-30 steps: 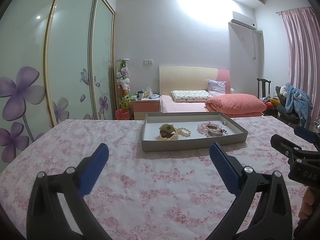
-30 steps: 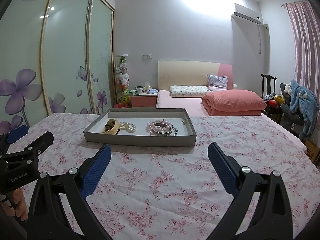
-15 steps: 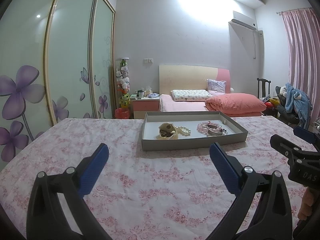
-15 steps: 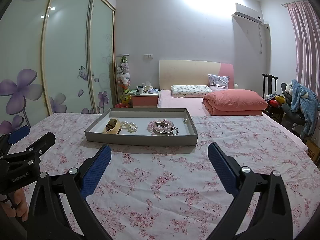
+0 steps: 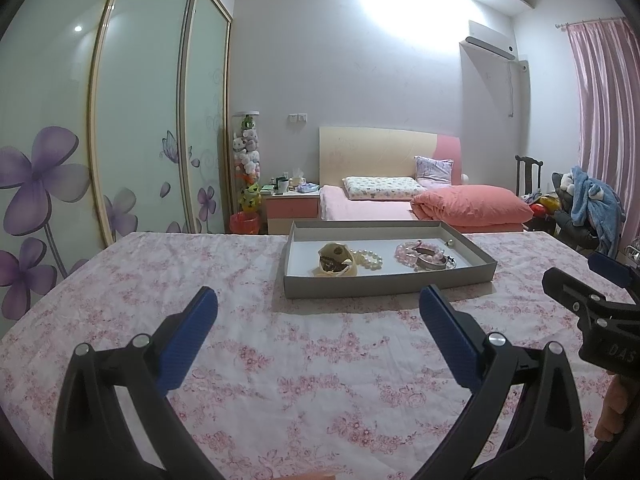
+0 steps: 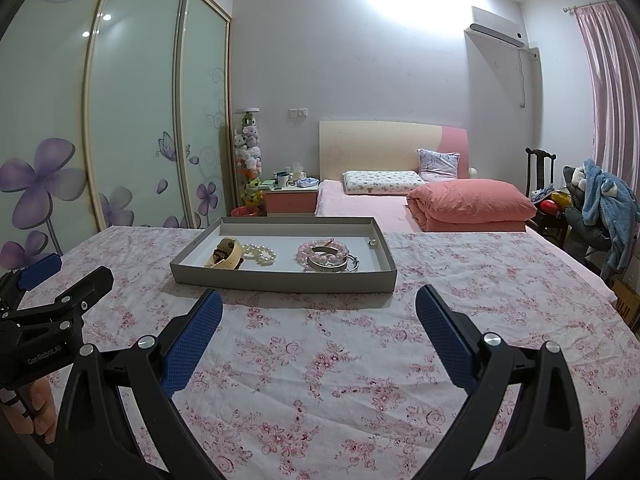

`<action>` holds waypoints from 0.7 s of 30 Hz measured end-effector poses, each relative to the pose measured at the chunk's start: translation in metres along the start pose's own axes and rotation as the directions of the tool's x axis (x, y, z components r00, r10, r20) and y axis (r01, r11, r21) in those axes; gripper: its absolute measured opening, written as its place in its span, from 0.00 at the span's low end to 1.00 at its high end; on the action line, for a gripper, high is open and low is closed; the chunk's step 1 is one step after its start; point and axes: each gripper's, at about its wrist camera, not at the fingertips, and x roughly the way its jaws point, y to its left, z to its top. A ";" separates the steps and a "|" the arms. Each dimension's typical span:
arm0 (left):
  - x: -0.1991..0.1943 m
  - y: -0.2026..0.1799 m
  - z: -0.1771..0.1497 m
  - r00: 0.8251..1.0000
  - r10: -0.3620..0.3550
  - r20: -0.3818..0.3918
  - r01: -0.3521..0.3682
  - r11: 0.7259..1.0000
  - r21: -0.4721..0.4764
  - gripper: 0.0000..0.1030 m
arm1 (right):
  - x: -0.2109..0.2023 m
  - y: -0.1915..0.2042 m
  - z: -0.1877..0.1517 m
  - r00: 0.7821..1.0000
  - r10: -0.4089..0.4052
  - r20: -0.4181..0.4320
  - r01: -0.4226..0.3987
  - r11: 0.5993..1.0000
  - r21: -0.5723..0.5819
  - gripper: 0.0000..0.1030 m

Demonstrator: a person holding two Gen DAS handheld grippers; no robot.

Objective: Organize jewelry

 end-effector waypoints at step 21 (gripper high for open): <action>-0.001 -0.002 0.000 1.000 -0.002 0.003 0.002 1.000 0.000 0.96 | -0.001 0.006 0.000 1.000 0.003 -0.005 -0.003 1.000 0.002 0.94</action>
